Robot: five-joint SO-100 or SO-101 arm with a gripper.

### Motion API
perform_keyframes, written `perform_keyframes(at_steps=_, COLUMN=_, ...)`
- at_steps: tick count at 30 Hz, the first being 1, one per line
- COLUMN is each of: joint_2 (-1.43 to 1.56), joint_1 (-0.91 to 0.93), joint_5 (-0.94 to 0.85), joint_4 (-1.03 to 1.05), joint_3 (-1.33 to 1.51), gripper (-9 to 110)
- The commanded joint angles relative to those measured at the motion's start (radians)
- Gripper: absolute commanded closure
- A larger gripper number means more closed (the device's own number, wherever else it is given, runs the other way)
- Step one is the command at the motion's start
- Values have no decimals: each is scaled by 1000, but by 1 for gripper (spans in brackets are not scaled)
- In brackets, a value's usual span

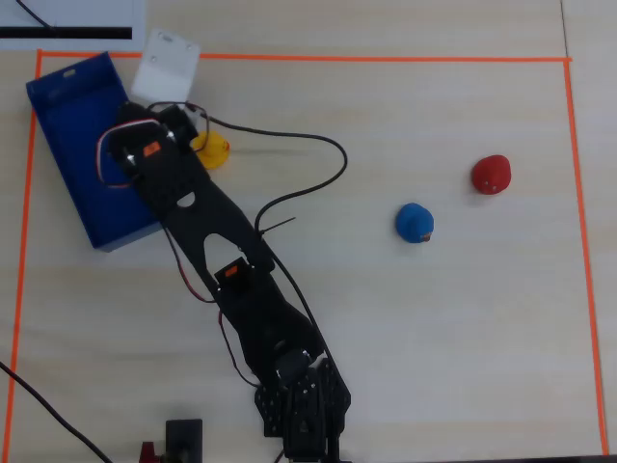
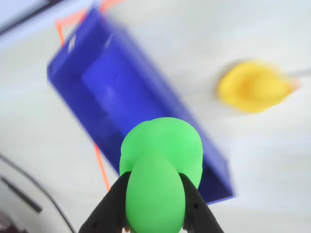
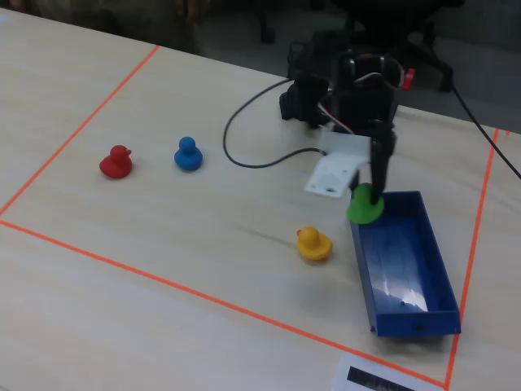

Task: Grasp green duck and put it into box.

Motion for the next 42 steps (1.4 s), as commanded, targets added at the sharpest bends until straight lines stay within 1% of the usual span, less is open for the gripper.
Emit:
perform_keyframes(at_steps=1, joint_2=-15, joint_1=-61, joint_5=43, joint_4=-18, joint_3=-40, gripper=101)
perform_keyframes(at_steps=7, joint_2=-38, joint_1=-141, joint_5=87, joint_4=-112, joint_3=114, gripper=101)
perform_keyframes(at_steps=14, joint_2=-101, joint_1=-137, joint_5=118, joint_4=-207, joint_3=224, gripper=101)
perform_keyframes(at_steps=15, joint_2=-101, joint_1=-129, joint_5=115, joint_4=-224, joint_3=250, gripper=99)
perform_keyframes(at_steps=17, joint_2=-103, joint_1=-118, joint_5=92, joint_4=-233, joint_3=279, gripper=85)
perform_keyframes(at_steps=18, joint_2=-103, joint_1=-115, joint_5=78, joint_4=-233, joint_3=290, gripper=81)
perform_keyframes(at_steps=23, joint_2=-71, joint_1=-83, joint_5=61, joint_4=-232, joint_3=310, gripper=71)
perform_keyframes(at_steps=26, joint_2=8, joint_1=-51, joint_5=41, joint_4=-238, joint_3=331, gripper=69)
perform_keyframes(at_steps=27, joint_2=46, joint_1=-38, joint_5=26, joint_4=-233, joint_3=341, gripper=71)
perform_keyframes(at_steps=29, joint_2=152, joint_1=2, joint_5=-15, joint_4=-236, joint_3=377, gripper=80)
perform_keyframes(at_steps=30, joint_2=215, joint_1=31, joint_5=-35, joint_4=-239, joint_3=400, gripper=88)
perform_keyframes(at_steps=31, joint_2=282, joint_1=61, joint_5=-69, joint_4=-247, joint_3=425, gripper=100)
perform_keyframes(at_steps=34, joint_2=540, joint_1=170, joint_5=-202, joint_4=-327, joint_3=601, gripper=101)
perform_keyframes(at_steps=38, joint_2=962, joint_1=322, joint_5=-362, joint_4=-597, joint_3=1046, gripper=101)
perform_keyframes(at_steps=42, joint_2=1304, joint_1=436, joint_5=-494, joint_4=-795, joint_3=1473, gripper=101)
